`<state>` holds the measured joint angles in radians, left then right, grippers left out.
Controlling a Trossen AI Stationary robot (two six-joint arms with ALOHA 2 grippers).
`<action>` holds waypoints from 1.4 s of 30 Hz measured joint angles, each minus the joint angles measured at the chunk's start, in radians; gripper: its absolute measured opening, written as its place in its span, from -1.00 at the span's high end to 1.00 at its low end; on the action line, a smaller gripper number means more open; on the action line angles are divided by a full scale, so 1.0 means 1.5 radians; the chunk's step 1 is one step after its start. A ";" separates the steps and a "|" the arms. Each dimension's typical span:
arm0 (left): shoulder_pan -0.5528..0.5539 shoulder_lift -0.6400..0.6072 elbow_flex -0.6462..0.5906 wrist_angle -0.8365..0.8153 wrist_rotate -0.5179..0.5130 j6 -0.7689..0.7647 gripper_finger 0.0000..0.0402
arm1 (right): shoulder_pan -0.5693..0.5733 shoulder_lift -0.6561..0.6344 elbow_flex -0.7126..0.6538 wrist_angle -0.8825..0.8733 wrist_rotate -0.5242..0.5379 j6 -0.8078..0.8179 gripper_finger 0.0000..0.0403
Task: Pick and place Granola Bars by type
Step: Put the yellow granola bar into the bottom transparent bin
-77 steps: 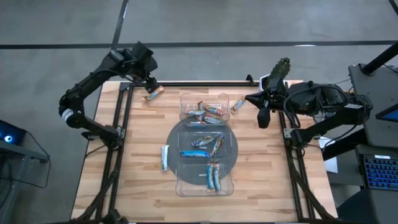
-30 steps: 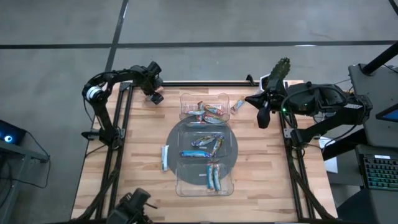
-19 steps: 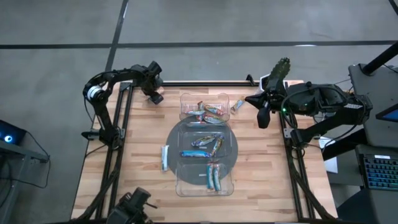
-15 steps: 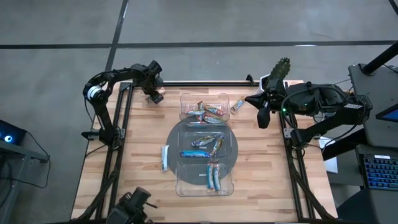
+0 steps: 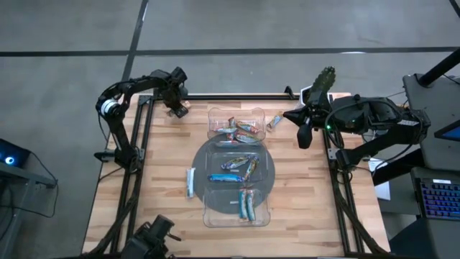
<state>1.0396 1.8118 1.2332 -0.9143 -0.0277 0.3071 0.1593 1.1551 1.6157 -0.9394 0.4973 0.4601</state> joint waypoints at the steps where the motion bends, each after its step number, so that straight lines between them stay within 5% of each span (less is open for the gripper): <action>1: 0.000 0.000 0.007 -0.012 0.000 0.002 0.56 | 0.000 0.000 0.000 0.000 0.000 -0.001 0.96; 11: 0.000 0.000 0.144 -0.171 0.002 0.006 0.57 | 0.000 0.000 0.000 0.000 -0.001 -0.013 0.96; 16: -0.006 -0.027 0.227 -0.241 0.077 -0.005 0.57 | 0.000 0.000 0.000 0.000 -0.004 -0.033 0.96; 20: -0.018 -0.090 0.255 -0.238 0.144 -0.033 0.57 | 0.000 0.000 0.000 0.000 -0.006 -0.042 0.96; 30: -0.118 -0.251 0.259 -0.217 0.188 -0.097 0.57 | 0.000 0.000 0.000 0.000 -0.023 -0.068 0.96; 42: -0.241 -0.404 0.258 -0.020 0.265 -0.234 0.57 | 0.000 0.000 0.000 0.003 -0.043 -0.077 0.96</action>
<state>0.6788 1.2062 1.6203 -0.9439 0.3695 -0.0436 0.1596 1.1549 1.6154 -0.9356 0.4328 0.3445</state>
